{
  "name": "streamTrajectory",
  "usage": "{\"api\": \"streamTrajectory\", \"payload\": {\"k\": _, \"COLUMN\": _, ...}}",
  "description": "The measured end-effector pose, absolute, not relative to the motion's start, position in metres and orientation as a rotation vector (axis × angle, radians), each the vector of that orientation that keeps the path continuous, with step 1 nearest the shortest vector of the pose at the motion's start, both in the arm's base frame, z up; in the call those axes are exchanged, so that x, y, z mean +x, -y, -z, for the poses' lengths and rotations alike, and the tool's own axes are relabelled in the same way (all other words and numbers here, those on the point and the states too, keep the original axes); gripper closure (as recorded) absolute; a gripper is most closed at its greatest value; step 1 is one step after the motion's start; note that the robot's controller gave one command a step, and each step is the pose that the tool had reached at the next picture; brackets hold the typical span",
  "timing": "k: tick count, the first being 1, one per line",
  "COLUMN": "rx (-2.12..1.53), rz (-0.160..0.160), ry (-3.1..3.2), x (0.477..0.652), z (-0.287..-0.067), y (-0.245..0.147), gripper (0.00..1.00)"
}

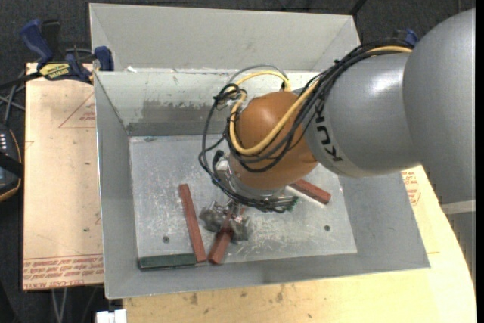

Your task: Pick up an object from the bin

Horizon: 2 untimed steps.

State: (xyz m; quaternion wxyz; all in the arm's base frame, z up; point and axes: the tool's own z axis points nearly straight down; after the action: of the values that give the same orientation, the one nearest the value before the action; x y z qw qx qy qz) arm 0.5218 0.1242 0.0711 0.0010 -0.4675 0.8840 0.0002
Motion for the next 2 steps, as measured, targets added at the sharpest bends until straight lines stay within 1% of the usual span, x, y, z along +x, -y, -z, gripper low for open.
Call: {"api": "streamTrajectory", "payload": {"k": 2, "rx": -1.468, "rz": -0.002, "ry": -2.777, "x": 0.5211, "z": -0.0721, "y": -0.1241, "gripper": 1.00}}
